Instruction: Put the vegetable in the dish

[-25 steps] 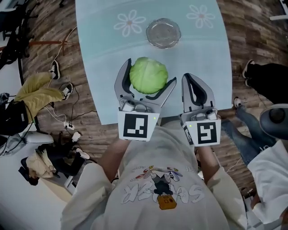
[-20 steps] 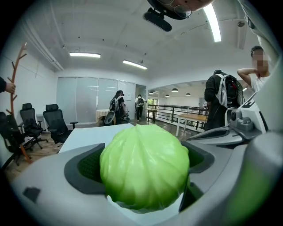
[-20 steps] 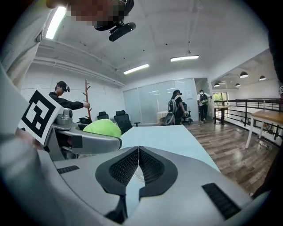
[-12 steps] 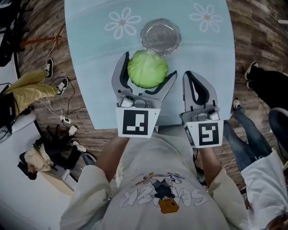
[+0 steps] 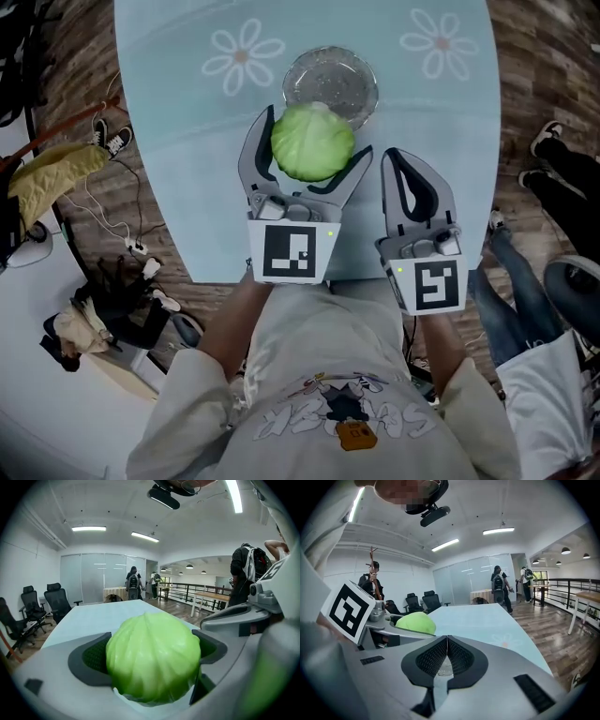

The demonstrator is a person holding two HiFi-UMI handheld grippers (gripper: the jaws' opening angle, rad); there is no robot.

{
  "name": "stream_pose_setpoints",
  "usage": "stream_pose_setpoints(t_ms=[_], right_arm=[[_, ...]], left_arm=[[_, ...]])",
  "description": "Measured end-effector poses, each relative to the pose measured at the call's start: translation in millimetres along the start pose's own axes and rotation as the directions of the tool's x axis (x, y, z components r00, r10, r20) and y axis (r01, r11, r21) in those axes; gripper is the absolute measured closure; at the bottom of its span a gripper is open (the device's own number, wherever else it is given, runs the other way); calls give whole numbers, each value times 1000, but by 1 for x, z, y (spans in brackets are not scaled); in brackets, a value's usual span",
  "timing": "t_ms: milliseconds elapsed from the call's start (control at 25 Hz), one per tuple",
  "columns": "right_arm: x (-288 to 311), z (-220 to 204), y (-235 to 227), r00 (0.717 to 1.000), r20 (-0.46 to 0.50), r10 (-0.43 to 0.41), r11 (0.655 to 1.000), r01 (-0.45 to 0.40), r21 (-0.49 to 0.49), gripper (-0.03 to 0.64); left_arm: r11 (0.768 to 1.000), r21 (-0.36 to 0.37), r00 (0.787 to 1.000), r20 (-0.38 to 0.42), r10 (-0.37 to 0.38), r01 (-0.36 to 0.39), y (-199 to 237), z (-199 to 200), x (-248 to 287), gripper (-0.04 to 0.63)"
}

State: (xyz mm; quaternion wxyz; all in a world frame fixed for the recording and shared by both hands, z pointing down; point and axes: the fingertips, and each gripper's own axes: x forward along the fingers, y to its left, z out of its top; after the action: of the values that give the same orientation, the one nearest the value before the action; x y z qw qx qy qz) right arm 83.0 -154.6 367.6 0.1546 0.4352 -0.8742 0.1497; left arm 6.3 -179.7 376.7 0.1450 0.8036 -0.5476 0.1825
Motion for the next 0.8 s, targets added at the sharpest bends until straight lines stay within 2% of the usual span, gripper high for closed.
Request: stream_pose_setpoints(t_ms=[480,640,800], right_arm=[[37,-26,-27,1000,-24,7,1000,-7,19,595],[45,-37,-33,997,-73,10,999,-8,34,594],[59,-35,-39,999,-27,23,998,-22,51,595]], left_arm=[[1000,13,999,-36,-8,8,10,-30,58,51],[1000,20,998,-62,-11,12,8,-45,75,51],[999,37,995,-98,2,2,11,-58,94,51]])
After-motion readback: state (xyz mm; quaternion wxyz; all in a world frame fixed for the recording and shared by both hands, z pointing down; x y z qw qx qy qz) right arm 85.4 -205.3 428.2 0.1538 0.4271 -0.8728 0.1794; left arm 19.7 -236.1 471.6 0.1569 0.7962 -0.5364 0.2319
